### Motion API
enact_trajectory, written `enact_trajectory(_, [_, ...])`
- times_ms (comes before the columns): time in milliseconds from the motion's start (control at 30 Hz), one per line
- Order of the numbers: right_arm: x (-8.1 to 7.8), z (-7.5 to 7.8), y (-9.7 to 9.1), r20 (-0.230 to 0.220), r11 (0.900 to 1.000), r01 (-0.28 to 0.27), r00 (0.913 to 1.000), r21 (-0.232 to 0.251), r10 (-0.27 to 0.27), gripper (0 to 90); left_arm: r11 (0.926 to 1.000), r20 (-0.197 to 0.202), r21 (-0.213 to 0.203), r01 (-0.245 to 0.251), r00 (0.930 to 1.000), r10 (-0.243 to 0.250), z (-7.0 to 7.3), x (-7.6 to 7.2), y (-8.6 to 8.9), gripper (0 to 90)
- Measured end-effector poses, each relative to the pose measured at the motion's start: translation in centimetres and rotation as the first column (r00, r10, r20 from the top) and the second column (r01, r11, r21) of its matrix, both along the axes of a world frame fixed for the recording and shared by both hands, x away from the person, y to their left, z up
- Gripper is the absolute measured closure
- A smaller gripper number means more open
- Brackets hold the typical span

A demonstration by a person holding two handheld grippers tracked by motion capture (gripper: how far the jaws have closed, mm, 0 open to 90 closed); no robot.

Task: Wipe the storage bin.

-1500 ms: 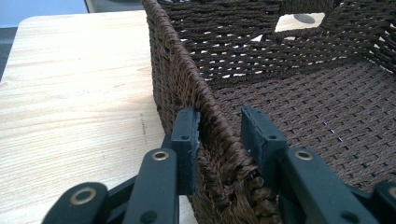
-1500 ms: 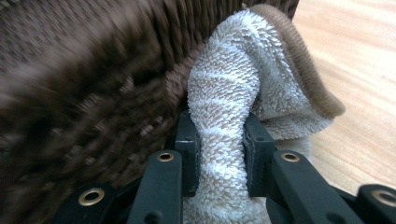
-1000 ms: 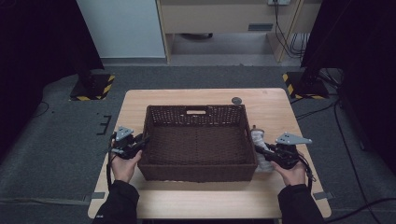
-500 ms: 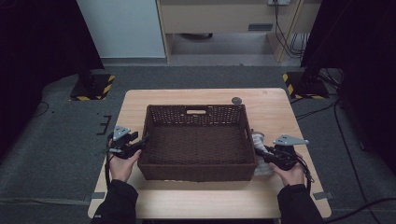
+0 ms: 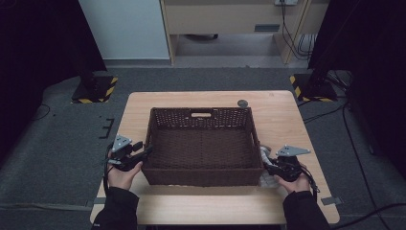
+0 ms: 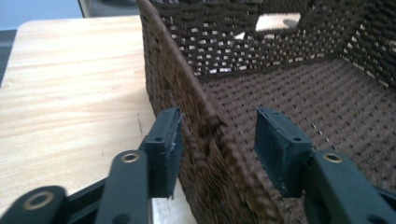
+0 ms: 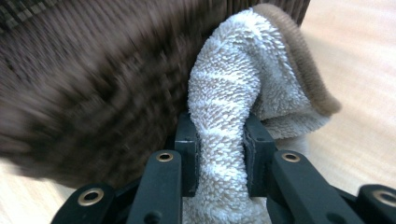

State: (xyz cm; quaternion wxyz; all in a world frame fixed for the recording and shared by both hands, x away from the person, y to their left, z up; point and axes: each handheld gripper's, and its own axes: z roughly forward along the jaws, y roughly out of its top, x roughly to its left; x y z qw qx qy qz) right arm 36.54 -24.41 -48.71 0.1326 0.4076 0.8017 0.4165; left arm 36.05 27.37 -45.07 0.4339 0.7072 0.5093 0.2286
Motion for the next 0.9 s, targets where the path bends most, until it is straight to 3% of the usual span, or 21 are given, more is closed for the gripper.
enact_trajectory(33, [0.1,-0.5,0.2,-0.022,0.9998,-0.001,0.9997,-0.019,0.001,72.7,1.0000,-0.004,0.006,-0.002,1.0000,0.002,-0.1,-0.1,-0.1,53.6])
enact_trajectory(167, [0.0,0.0,0.1,-0.010,0.9997,0.002,1.0000,-0.022,-0.002,72.7,1.0000,-0.030,-0.007,-0.004,0.9995,0.004,-0.4,0.0,-0.1,58.8])
enact_trajectory(200, [0.0,0.3,-0.1,0.007,0.9998,0.004,1.0000,-0.020,-0.004,72.7,0.9999,-0.036,-0.014,-0.004,0.9994,0.004,-0.4,0.0,-0.1,60.3])
enact_trajectory(267, [-0.6,1.7,-0.8,0.059,0.9991,0.022,0.9980,0.037,-0.024,72.7,0.9998,-0.038,-0.017,-0.008,0.9992,0.008,-0.4,0.0,-0.1,62.8])
enact_trajectory(333, [-0.8,2.2,-1.1,0.082,0.9982,0.023,0.9963,0.055,-0.027,72.7,0.9998,-0.038,-0.012,-0.015,0.9992,0.014,-0.4,-0.1,-0.2,63.5])
enact_trajectory(400, [-1.9,3.1,-1.5,0.127,0.9966,0.002,0.9918,0.083,-0.013,72.7,0.9997,-0.040,-0.017,-0.018,0.9990,0.018,-0.4,-0.1,-0.2,64.3])
enact_trajectory(467, [-2.2,3.1,-1.5,0.130,0.9966,-0.006,0.9915,0.082,-0.005,72.7,0.9995,-0.040,-0.022,-0.021,0.9990,0.020,-0.5,-0.1,-0.2,64.4])
enact_trajectory(567, [-2.5,2.6,-1.3,0.109,0.9985,-0.026,0.9938,0.047,0.020,72.7,0.9995,-0.037,-0.018,-0.025,0.9990,0.024,-0.5,0.0,-0.2,64.7])
enact_trajectory(733, [-1.6,0.3,-0.1,0.011,0.9979,-0.052,0.9986,-0.038,0.052,72.6,0.9995,-0.029,-0.016,-0.028,0.9992,0.028,-0.5,0.2,-0.2,65.2])
enact_trajectory(867, [-1.2,-0.2,0.0,-0.012,0.9977,-0.044,0.9990,-0.051,0.044,72.6,0.9995,-0.029,-0.014,-0.029,0.9992,0.028,-0.5,0.6,-0.1,65.2])
enact_trajectory(900, [-1.2,0.2,-0.1,0.012,0.9981,-0.036,0.9993,-0.049,0.036,72.6,0.9995,-0.027,-0.013,-0.030,0.9992,0.030,-0.5,0.6,-0.1,65.2])
